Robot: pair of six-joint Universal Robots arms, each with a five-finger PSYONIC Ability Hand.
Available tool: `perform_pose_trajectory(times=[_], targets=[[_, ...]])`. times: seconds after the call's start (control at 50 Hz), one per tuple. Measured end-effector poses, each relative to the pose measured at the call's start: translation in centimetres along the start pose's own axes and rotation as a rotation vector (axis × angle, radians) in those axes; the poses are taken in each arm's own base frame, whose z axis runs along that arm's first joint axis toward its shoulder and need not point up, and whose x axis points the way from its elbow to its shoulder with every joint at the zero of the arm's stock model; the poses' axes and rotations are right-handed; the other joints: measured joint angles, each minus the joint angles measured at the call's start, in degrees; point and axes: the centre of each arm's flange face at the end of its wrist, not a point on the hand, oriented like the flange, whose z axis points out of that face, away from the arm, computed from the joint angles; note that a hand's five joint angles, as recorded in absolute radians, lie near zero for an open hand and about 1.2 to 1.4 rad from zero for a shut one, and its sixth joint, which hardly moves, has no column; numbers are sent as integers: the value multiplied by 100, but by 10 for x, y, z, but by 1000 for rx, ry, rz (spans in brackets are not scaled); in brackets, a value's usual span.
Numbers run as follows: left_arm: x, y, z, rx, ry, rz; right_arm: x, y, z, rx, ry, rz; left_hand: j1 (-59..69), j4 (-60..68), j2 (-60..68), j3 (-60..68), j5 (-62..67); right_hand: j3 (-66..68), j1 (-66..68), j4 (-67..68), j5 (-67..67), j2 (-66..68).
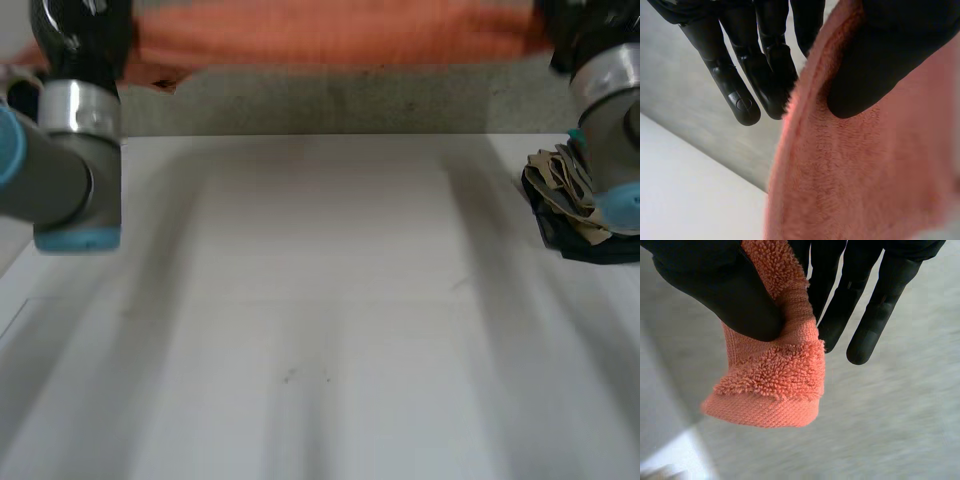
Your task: Fold the laundry.
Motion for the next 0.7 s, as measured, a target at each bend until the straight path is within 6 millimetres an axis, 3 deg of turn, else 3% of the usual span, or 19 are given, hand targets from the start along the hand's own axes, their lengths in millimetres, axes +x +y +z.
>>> perform_pose_trajectory(times=[0.06,0.16,0.28,0.34,0.48,0.7], targets=[[11,13,-17,-61,66,-18,-14,10,-9,-55,-77,11,0,0,0,0,0,0,0,0,0,0],[42,43,-74,-217,237,-55,-58,45,-39,-233,-318,78,0,0,1,0,-1,5,0,1,0,0],[62,60,-121,-319,358,-62,-101,84,-69,-430,-533,175,0,0,1,0,0,5,0,0,1,0],[69,65,-136,-352,399,-61,-113,96,-78,-499,-589,211,0,0,1,0,0,-422,-140,-444,-431,-395],[75,71,-151,-387,435,-57,-116,114,-89,-595,-604,294,0,0,1,0,0,-3589,-3007,-3620,-3768,-3469],[64,62,-148,-377,409,-70,-76,116,-112,-653,-530,500,0,0,1,0,0,-3883,-3228,-3940,-4128,-3754]])
